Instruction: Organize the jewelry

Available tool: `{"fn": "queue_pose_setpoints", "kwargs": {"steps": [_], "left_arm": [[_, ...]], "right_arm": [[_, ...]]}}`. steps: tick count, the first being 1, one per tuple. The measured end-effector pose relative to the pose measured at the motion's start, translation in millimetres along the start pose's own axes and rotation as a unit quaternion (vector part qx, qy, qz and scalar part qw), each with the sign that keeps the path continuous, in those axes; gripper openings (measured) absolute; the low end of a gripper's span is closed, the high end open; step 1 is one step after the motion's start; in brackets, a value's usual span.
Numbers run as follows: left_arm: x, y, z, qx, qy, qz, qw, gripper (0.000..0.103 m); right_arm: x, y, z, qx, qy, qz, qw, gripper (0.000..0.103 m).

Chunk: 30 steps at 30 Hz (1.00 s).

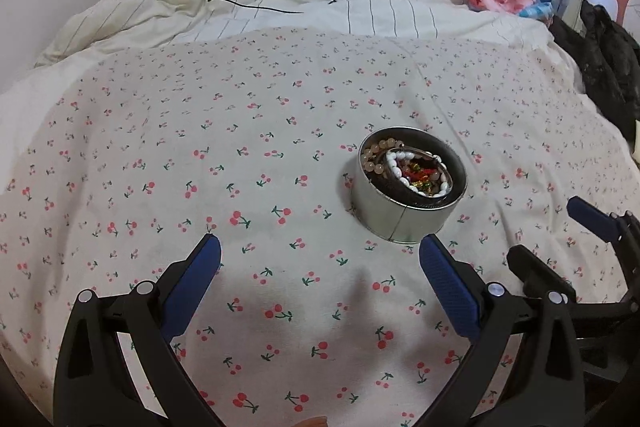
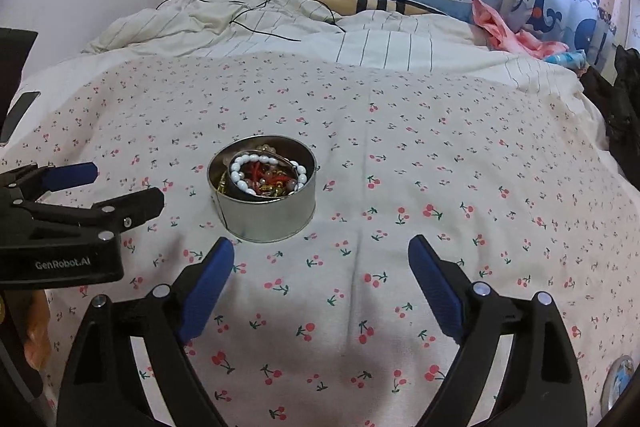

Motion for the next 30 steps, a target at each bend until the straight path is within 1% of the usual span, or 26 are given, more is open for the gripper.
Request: {"fn": "queue_pose_setpoints", "kwargs": {"steps": [4,20,30], "left_arm": [[-2.4,-0.7,-0.7,-0.002,0.005,-0.005,1.0,0.096],[-2.6,0.2,-3.1,0.005,0.004,-0.006,1.0,0.096],[-2.3,0.0,-4.0,0.008,0.003,-0.007,0.9999,0.096]], "right_arm": [[0.4,0.8,-0.1,-0.001,0.001,0.003,1.0,0.086],[0.4,2.7,-4.3,0.005,0.002,0.004,1.0,0.09],[0.6,2.6,-3.7,0.005,0.001,0.004,1.0,0.09]]}}
Point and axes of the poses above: each gripper's, at about its wrist camera, not at the fingertips, and x roughly the way its jaws point, z to its left, y to its underside, the point moved 3 cm from there along x, roughly the way its jaws point, and after that the axes turned 15 degrees about -x, right-handed, at the moved point
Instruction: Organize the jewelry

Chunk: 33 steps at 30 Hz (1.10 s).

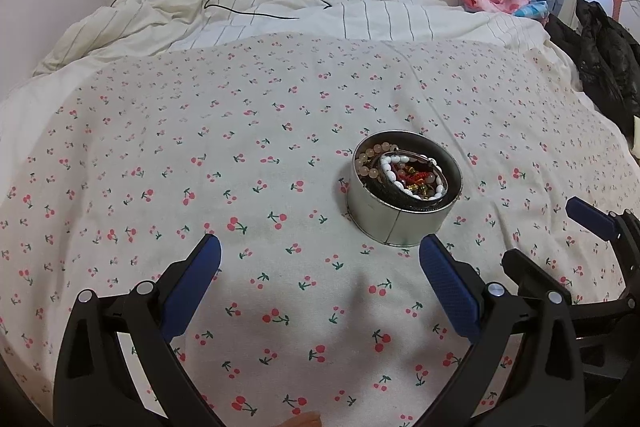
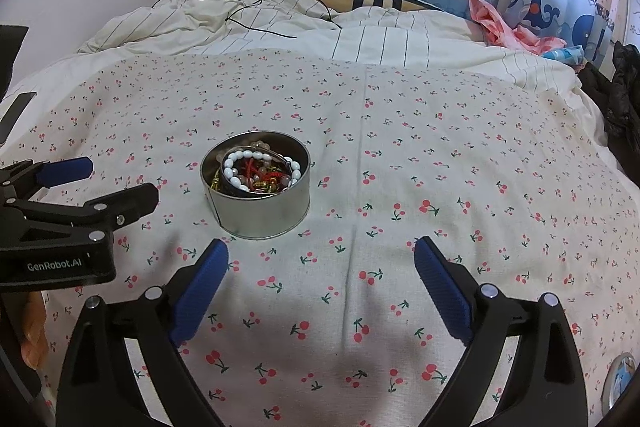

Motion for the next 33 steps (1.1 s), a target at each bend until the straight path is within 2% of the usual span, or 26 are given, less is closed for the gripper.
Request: {"fn": "queue_pose_setpoints", "kwargs": {"steps": [33], "left_arm": [[4.7,2.8,-3.4,0.005,-0.005,0.012,0.9999,0.096]], "right_arm": [[4.6,3.8,0.2,0.0,0.005,0.002,1.0,0.093]]}}
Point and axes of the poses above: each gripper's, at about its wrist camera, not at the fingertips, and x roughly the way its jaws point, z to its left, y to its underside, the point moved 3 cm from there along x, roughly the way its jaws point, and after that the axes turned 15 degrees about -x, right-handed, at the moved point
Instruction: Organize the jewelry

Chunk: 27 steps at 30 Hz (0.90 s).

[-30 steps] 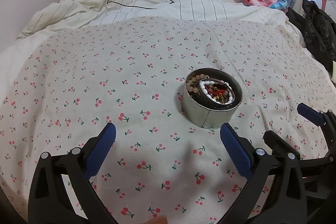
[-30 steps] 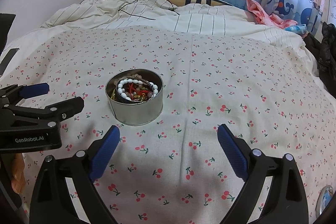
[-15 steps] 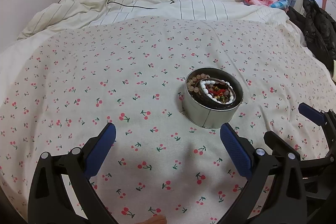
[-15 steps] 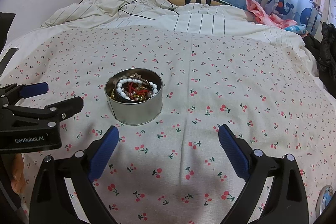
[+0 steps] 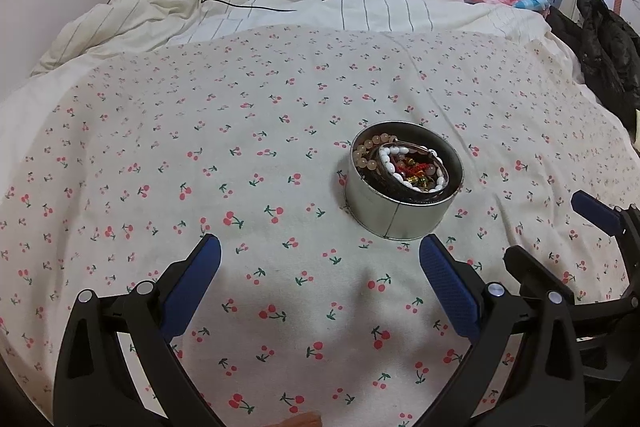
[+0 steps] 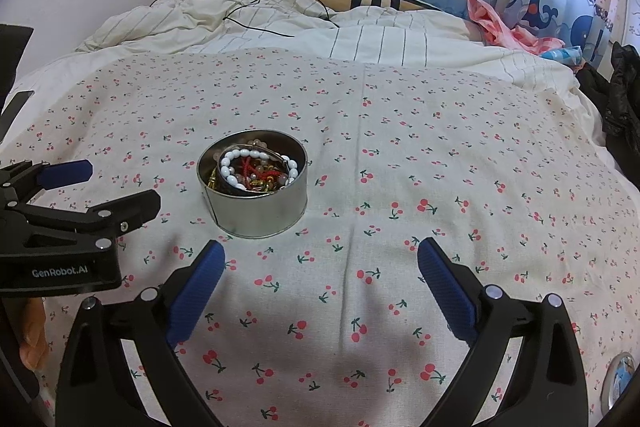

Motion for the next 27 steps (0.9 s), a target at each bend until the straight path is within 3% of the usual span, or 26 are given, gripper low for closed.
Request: {"fn": "queue_pose_setpoints", "kwargs": {"steps": [27], "left_arm": [[5.9,2.7,0.3,0.0,-0.009,0.011,0.9999,0.096]], "right_arm": [[1.0,0.4,-3.7,0.004,0.006,0.008,1.0,0.095]]}}
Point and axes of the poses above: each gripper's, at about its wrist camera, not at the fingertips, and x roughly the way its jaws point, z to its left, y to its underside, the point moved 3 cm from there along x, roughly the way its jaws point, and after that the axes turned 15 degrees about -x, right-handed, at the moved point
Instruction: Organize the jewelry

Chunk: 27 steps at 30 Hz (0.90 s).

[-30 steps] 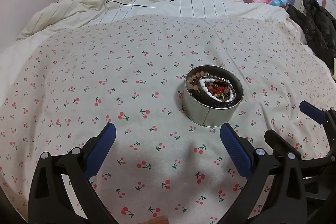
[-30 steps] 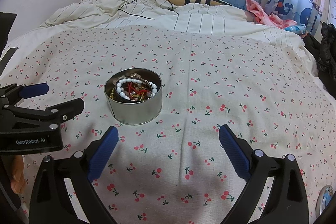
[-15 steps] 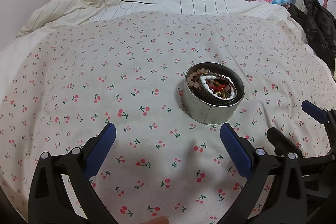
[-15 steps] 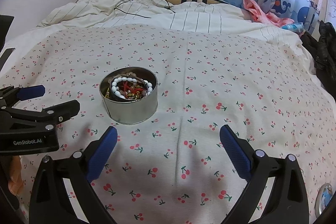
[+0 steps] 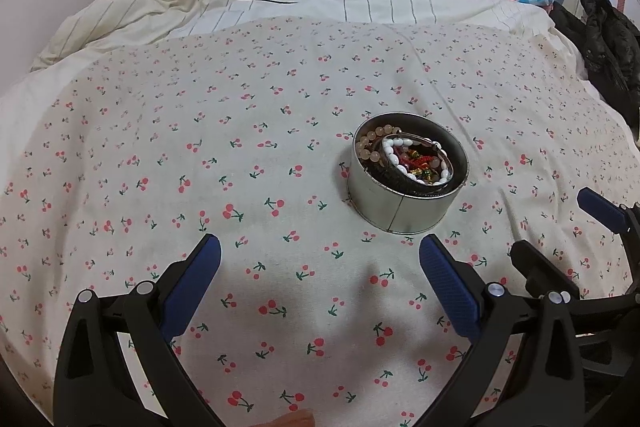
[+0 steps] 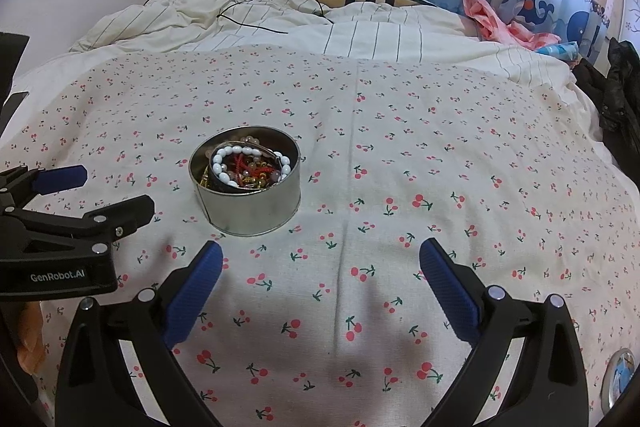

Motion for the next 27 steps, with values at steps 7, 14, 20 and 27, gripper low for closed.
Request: {"fn": "queue_pose_setpoints", "kwargs": {"steps": [7,14,20,27], "left_arm": [[-0.6,0.4,-0.4,0.001,0.0,0.0,1.0,0.096],[-0.6,0.5,-0.7,-0.001,0.003,0.002,1.0,0.096],[-0.3,0.5,-0.8,0.0,0.0,0.002,1.0,0.096],[-1.0,-0.3,-0.3,0.001,0.001,0.0,1.0,0.096]], "right_arm": [[0.3,0.0,1.4,0.0,0.0,0.0,1.0,0.095],[0.3,0.1,1.2,0.0,0.0,0.0,1.0,0.095],[0.3,0.0,1.1,0.0,0.0,0.0,1.0,0.095],[0.3,0.1,1.4,0.0,0.001,0.001,1.0,0.095]]}}
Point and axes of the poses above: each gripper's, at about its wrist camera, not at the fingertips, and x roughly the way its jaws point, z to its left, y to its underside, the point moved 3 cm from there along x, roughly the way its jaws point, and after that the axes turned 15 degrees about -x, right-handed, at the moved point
